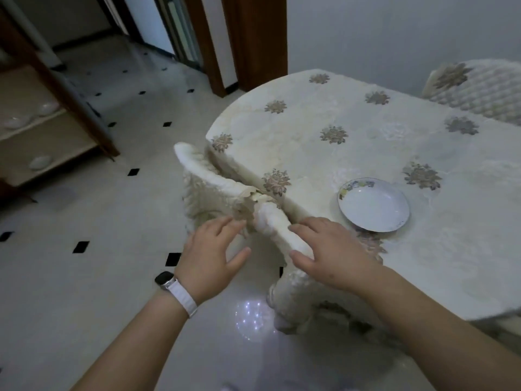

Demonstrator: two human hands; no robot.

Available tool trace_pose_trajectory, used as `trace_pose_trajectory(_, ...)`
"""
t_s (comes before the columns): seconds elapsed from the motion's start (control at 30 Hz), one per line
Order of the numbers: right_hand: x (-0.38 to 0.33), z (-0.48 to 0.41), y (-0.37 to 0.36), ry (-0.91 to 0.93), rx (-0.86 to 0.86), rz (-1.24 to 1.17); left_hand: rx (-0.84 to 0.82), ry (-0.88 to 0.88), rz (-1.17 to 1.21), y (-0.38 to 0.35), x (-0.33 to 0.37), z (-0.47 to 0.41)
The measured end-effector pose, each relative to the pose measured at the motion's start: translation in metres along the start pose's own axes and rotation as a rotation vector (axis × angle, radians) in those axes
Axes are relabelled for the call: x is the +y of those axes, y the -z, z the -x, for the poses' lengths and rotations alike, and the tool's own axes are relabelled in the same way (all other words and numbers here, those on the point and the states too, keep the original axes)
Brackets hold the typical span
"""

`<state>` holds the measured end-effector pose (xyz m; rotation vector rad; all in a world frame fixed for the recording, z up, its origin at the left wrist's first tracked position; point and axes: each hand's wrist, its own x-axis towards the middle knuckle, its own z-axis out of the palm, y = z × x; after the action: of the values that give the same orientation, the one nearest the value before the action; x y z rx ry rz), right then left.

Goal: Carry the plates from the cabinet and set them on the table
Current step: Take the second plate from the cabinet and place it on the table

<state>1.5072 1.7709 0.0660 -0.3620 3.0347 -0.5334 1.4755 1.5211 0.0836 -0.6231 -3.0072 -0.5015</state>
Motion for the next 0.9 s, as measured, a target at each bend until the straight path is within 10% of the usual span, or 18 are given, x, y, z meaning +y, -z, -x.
trace_pose_trajectory(0.47, -0.295, -0.140, -0.083, 0.321, -0.091, 0.099, 0.171, 0.326, 0.059, 0.086, -0.270, 0.137)
trace_pose_trajectory(0.9, -0.405, -0.242, -0.142, 0.595, -0.178, 0.125, 0.215, 0.603, -0.128, 0.111, -0.375, 0.203)
